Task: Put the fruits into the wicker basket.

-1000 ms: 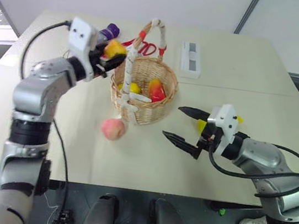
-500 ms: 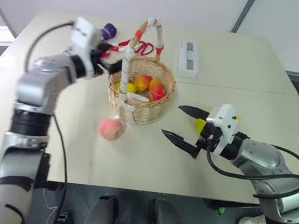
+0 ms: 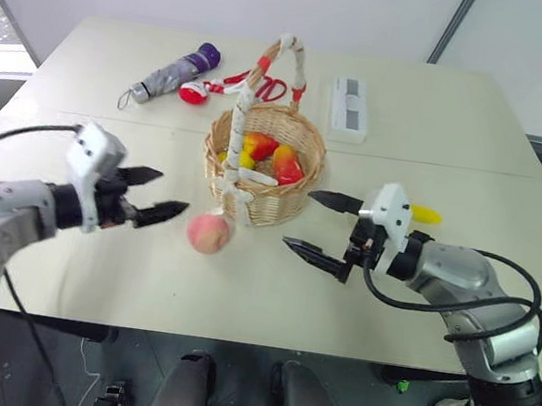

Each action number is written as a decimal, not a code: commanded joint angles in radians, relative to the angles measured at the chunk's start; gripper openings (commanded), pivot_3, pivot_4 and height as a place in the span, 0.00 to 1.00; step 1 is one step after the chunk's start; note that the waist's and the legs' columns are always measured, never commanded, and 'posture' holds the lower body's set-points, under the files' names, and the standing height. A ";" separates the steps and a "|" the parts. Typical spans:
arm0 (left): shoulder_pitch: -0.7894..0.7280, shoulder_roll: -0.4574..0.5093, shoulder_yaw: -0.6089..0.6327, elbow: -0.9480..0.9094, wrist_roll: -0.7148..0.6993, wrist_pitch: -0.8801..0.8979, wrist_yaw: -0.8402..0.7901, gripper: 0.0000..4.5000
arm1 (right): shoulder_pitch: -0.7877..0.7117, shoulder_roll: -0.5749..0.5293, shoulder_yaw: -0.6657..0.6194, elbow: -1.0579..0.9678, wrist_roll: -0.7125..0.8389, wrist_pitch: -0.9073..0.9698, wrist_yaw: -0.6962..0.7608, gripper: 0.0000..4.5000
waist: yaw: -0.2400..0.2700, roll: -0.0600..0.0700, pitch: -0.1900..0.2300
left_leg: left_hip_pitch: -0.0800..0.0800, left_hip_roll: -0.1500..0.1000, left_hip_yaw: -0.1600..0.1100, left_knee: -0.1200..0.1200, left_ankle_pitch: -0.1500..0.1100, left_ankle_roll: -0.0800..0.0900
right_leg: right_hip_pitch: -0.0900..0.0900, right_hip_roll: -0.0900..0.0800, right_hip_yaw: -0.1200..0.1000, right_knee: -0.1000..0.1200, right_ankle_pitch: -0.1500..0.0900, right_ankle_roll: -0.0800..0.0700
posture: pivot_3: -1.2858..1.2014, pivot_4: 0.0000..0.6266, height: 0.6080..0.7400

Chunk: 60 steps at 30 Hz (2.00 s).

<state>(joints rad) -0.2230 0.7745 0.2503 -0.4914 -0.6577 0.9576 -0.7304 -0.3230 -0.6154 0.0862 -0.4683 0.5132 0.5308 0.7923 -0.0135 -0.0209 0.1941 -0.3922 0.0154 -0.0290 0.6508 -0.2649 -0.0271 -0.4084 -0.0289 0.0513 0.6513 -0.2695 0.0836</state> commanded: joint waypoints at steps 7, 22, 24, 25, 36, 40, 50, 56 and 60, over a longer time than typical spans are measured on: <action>-0.046 0.060 -0.263 -0.034 0.161 -0.037 0.059 0.98 | 0.009 0.009 0.007 -0.033 -0.007 -0.017 0.011 1.00 | -0.006 0.000 0.000 | 0.001 0.000 0.000 -0.001 0.000 0.000 | -0.001 0.003 0.000 0.001 0.000 0.000 | 0.52 0.24 1.00; -0.031 0.088 -0.181 0.068 0.199 -0.184 -0.048 0.53 | 0.037 0.010 -0.004 -0.070 -0.008 -0.012 -0.016 1.00 | -0.007 0.000 0.000 | 0.001 0.001 0.001 -0.001 0.000 0.000 | -0.001 0.003 0.000 0.000 0.000 0.000 | 0.52 0.24 1.00; -0.019 0.078 -0.051 0.103 0.139 -0.205 -0.074 0.53 | 0.033 0.009 -0.006 -0.063 -0.010 -0.016 -0.013 1.00 | -0.006 0.001 0.000 | 0.001 0.001 0.001 -0.001 0.000 0.000 | -0.001 0.003 0.000 0.001 0.000 -0.001 | 0.52 0.24 1.00; -0.032 0.069 0.016 0.132 0.107 -0.195 -0.068 0.53 | 0.030 0.008 -0.006 -0.058 -0.011 -0.018 -0.011 1.00 | -0.005 0.001 0.000 | 0.001 0.001 0.000 -0.001 0.000 0.000 | -0.001 0.003 0.000 0.001 0.000 -0.001 | 0.52 0.24 1.00; -0.358 -0.026 0.045 0.319 0.085 -0.202 0.084 0.53 | -0.009 0.024 0.016 -0.015 -0.028 -0.040 0.007 1.00 | 0.001 0.000 0.000 | 0.000 -0.001 0.000 0.000 0.000 0.000 | 0.000 0.002 -0.001 0.000 0.000 0.000 | 0.52 0.24 1.00; -0.370 -0.034 -0.008 0.352 0.101 -0.230 0.048 0.53 | -0.018 0.027 0.011 -0.014 -0.035 -0.040 0.002 1.00 | -0.007 0.000 0.000 | 0.000 -0.001 0.000 -0.001 0.000 0.000 | -0.001 0.002 0.000 0.000 0.000 0.000 | 0.52 0.24 1.00; -0.320 -0.027 -0.011 0.250 -0.002 -0.175 -0.037 0.53 | 0.011 0.018 -0.006 -0.045 -0.033 -0.030 -0.020 1.00 | -0.003 0.000 0.000 | 0.000 0.000 0.000 0.000 0.000 0.000 | -0.001 0.002 0.000 0.001 0.000 0.000 | 0.52 0.24 1.00; -0.372 -0.086 -0.098 0.180 0.022 -0.122 0.060 0.53 | 0.010 0.019 -0.006 -0.043 -0.030 -0.032 -0.021 1.00 | 0.000 0.000 0.000 | 0.000 0.000 0.000 0.000 0.000 0.000 | -0.001 0.002 0.000 0.001 0.000 0.000 | 0.52 0.24 1.00; -0.415 -0.126 -0.159 0.193 0.063 -0.093 0.128 0.53 | 0.006 0.020 -0.005 -0.040 -0.028 -0.028 -0.019 1.00 | -0.003 0.000 0.000 | 0.000 -0.001 0.000 0.000 0.000 0.000 | -0.001 0.002 0.000 0.001 0.000 0.000 | 0.52 0.24 1.00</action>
<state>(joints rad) -0.6111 0.6491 0.0990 -0.2777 -0.6121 0.8592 -0.6286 -0.3095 -0.5979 0.1044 -0.4721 0.4753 0.5142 0.7728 -0.0167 -0.0211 0.1942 -0.3923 0.0141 -0.0290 0.6509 -0.2648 -0.0271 -0.4093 -0.0263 0.0511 0.6520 -0.2695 0.0837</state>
